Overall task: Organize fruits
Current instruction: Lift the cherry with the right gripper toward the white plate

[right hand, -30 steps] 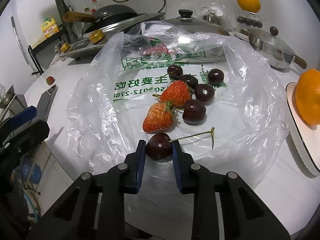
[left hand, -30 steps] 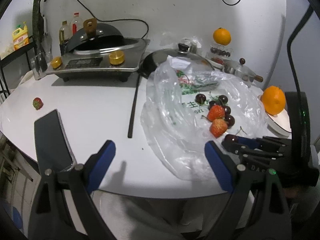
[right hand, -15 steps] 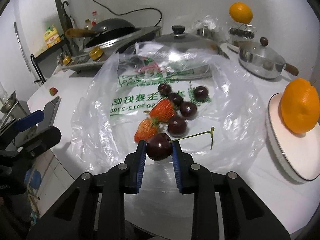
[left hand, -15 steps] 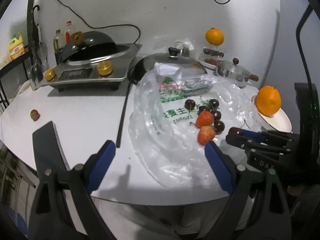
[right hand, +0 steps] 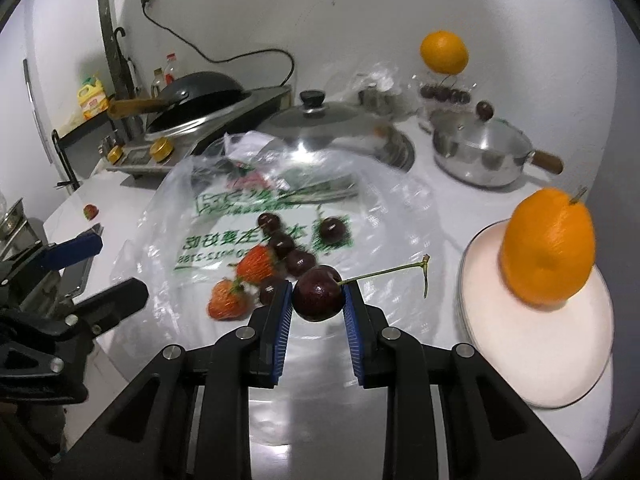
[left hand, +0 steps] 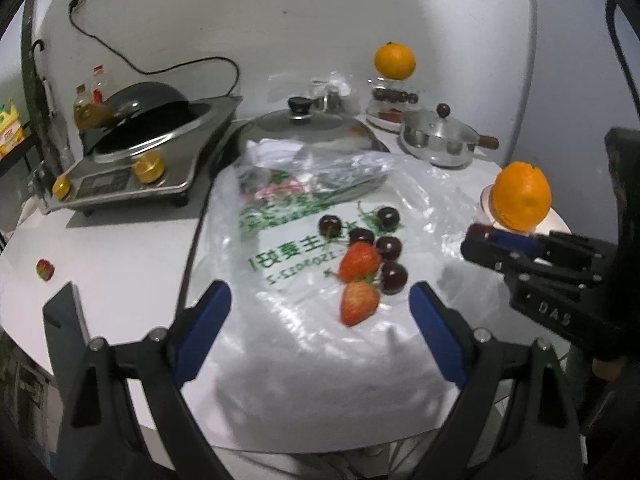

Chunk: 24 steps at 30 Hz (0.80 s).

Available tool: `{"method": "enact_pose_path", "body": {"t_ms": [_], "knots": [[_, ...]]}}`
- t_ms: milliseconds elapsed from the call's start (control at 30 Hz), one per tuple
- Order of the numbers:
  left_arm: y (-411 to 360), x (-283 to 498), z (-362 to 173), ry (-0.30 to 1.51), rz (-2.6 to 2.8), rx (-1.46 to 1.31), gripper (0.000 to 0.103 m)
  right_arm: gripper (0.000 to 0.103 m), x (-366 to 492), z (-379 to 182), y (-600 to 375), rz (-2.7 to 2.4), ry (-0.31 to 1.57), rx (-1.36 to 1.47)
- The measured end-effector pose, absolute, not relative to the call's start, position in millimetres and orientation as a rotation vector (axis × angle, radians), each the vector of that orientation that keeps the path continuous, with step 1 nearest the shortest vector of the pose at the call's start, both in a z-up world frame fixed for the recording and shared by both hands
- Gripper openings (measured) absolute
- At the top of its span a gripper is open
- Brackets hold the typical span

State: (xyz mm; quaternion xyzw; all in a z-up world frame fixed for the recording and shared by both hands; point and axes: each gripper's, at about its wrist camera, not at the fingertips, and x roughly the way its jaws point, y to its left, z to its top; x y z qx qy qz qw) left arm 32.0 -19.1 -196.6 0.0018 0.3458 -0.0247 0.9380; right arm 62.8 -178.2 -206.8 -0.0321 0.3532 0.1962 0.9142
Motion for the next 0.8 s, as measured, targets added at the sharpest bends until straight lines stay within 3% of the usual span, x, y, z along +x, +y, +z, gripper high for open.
{"method": "enact_pose_path", "body": {"t_ms": [800], "knots": [[-55.7,72.2,-233.8,0.825,-0.087,0.078,0.091,0.028,79.6,-210.9,-213.7,0.38,0.714,-0.05]]}}
